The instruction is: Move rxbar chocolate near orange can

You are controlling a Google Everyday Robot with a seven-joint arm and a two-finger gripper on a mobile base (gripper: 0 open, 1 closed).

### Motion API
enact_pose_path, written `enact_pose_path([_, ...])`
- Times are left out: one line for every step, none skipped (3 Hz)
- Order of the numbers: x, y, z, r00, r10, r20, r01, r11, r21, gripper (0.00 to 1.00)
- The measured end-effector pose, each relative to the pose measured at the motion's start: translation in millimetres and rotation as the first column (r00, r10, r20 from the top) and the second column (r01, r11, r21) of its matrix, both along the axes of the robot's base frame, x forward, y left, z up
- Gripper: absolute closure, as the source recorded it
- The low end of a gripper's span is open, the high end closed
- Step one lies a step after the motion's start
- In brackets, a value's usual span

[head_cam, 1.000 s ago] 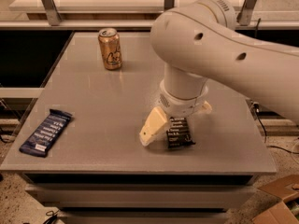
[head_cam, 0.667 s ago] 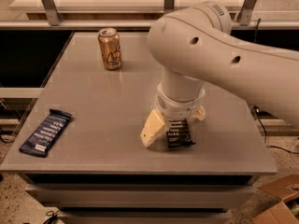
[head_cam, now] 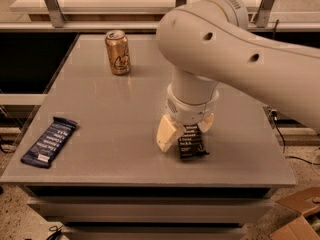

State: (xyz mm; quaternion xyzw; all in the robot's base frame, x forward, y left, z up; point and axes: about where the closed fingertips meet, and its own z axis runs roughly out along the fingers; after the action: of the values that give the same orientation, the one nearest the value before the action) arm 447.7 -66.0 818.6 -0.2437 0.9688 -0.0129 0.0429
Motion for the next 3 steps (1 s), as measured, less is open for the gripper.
enact_pose_path([0,0,9,1.0,0.0,0.0,0.0,1.0,0.0,0.87])
enact_pose_path([0,0,13,1.0,0.001,0.0,-0.001,1.0,0.0,1.0])
enact_pose_path([14,-2,25,0.9974,0.062,0.036,-0.062,0.998,-0.003,1.0])
